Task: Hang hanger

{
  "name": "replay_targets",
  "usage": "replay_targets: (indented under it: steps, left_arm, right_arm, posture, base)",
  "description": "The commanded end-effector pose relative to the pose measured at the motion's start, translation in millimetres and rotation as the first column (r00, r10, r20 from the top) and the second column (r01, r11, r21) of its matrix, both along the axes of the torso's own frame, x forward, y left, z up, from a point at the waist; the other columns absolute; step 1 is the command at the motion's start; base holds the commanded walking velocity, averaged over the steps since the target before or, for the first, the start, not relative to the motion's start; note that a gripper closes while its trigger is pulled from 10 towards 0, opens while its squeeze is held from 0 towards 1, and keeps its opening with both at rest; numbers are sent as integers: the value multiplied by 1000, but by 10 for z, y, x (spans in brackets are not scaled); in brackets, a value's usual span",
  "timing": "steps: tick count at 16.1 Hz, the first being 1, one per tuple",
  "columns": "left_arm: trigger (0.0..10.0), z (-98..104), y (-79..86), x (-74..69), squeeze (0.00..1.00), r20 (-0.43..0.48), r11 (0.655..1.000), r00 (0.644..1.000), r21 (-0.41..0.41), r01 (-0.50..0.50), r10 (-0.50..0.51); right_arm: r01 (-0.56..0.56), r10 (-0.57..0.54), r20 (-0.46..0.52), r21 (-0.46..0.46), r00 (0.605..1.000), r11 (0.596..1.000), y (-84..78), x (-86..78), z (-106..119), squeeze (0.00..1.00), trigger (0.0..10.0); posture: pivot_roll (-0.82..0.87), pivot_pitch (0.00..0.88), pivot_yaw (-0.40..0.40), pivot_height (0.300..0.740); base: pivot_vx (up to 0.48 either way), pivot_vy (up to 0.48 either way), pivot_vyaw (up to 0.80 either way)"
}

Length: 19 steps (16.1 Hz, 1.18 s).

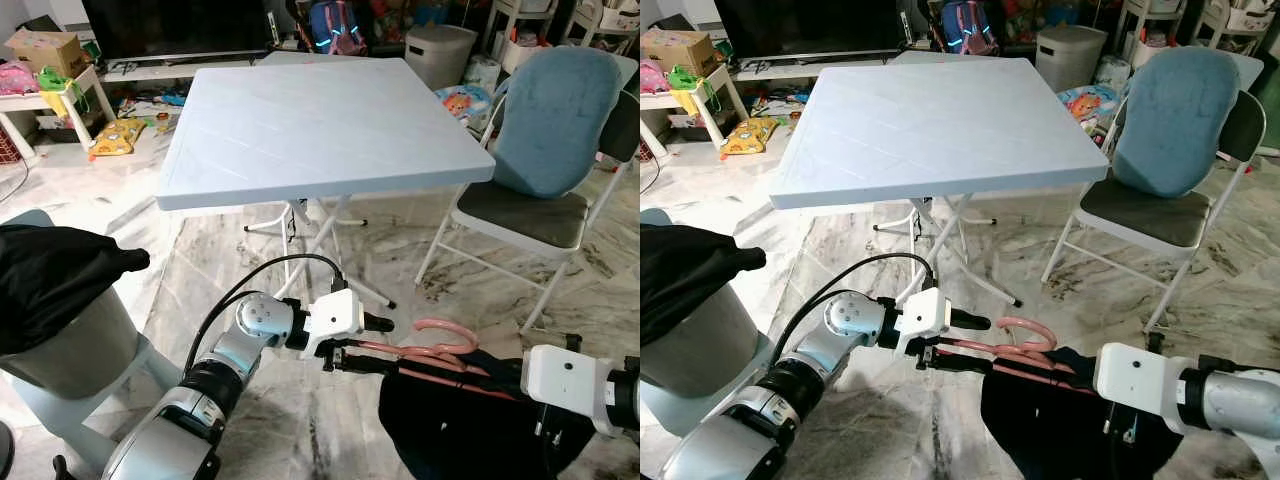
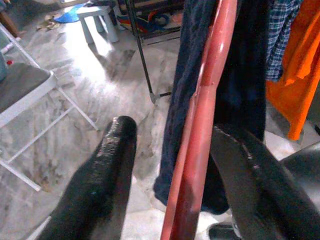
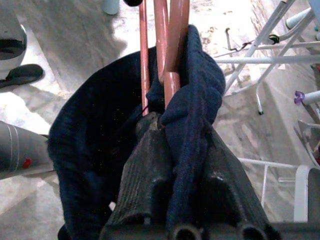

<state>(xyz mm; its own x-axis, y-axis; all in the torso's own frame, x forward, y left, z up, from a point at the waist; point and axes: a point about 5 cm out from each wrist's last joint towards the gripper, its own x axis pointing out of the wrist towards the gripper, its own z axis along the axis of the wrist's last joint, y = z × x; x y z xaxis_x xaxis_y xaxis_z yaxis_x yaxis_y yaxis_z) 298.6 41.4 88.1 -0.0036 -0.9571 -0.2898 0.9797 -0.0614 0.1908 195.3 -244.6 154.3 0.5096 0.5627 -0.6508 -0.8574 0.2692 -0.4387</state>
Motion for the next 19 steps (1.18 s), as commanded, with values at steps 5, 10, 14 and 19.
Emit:
replay_targets:
  steps: [5, 10, 14, 19]
  left_arm:
    - [392, 12, 41, 69, 0, 9, 999, 1000, 38, -22, 22]
    - [10000, 47, 119, 187, 1000, 46, 991, 993, 69, -111, 108]
    - [10000, 75, 104, 183, 1000, 30, 995, 996, 55, -82, 80]
    - [10000, 133, 68, 223, 627, 45, 994, 993, 12, -112, 112]
  right_arm:
    - [-26, 25, 104, 7, 994, 1000, 35, 89, 161, 0, 0]
    - [-16, 19, 133, -22, 991, 1000, 32, 124, 124, 0, 0]
    - [-5, 19, 202, -69, 979, 998, 31, 217, 97, 0, 0]
    - [-30, 48, 228, -84, 973, 996, 42, 238, 119, 0, 0]
  posture:
    - [-81, 0, 1, 740]
    - [-82, 0, 0, 740]
    - [-81, 0, -1, 740]
    - [-83, 0, 2, 740]
  base:
    - [0, 0, 0]
    - [0, 0, 0]
    - [0, 0, 0]
    - [0, 0, 0]
